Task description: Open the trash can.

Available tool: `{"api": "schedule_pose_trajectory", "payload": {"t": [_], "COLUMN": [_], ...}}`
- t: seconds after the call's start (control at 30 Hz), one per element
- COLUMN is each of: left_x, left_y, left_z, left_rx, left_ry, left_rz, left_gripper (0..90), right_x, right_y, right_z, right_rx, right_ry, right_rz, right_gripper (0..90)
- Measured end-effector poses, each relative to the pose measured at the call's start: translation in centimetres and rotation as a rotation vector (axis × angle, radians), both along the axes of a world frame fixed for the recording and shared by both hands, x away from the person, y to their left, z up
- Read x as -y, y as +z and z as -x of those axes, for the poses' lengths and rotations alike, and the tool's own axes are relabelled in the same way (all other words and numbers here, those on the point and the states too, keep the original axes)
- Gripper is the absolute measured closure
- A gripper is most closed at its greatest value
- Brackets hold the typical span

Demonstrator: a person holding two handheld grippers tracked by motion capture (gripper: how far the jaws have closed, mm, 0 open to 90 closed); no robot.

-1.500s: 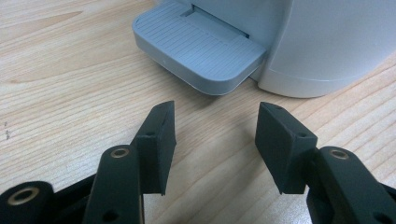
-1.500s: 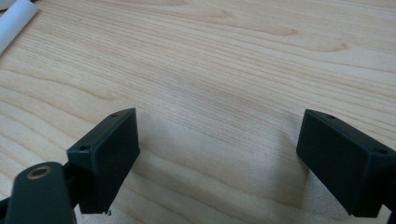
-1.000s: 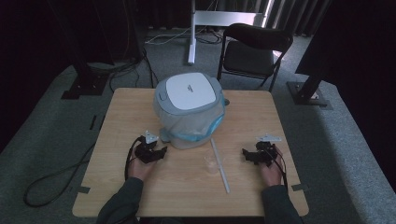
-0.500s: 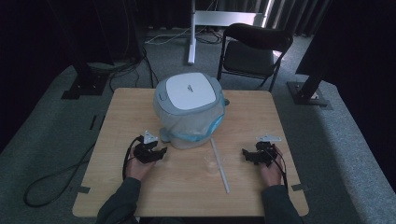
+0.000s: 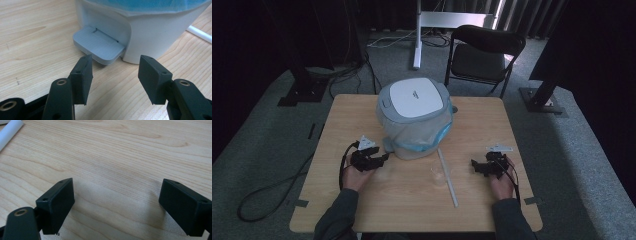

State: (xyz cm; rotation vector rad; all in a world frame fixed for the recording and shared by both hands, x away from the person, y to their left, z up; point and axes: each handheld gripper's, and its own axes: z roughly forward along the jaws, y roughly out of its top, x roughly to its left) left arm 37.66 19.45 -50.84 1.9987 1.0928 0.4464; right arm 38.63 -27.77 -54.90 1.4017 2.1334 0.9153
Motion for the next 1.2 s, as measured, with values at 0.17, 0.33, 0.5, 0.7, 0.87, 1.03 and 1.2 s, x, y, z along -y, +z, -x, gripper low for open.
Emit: {"api": "schedule_pose_trajectory", "payload": {"t": [0.17, 0.33, 0.5, 0.7, 0.87, 1.03, 1.2], "left_x": [0.0, -0.2, -0.1, 0.1, 0.1, -0.1, -0.1], "left_y": [0.6, 0.9, 1.4, 2.1, 2.7, 3.5, 3.9], "left_z": [0.2, 0.3, 0.4, 0.5, 0.6, 0.6, 0.6], "left_rx": [0.009, 0.011, 0.016, 0.026, 0.037, 0.055, 0.061], "left_ry": [0.003, 0.003, -0.01, -0.027, -0.034, -0.036, -0.042], "left_rz": [0.006, 0.013, 0.002, -0.003, -0.004, 0.005, 0.001], "left_gripper": [46.5, 47.2, 48.8, 49.9, 49.9, 49.9, 49.8], "right_x": [0.0, 0.0, -0.1, -0.1, -0.1, -0.1, -0.1], "right_y": [0.0, 0.0, 0.0, 0.0, 0.0, 0.0, 0.0], "right_z": [0.0, 0.0, 0.0, 0.1, 0.1, 0.1, 0.1], "right_rx": [0.0, 0.0, 0.0, -0.001, -0.001, -0.002, -0.001], "right_ry": [0.003, 0.004, 0.003, 0.003, 0.003, 0.003, 0.003], "right_rz": [0.0, 0.0, 0.0, 0.0, 0.0, -0.001, -0.001], "right_gripper": [12.0, 12.0, 12.0, 12.0, 12.0, 12.0, 12.0]}}
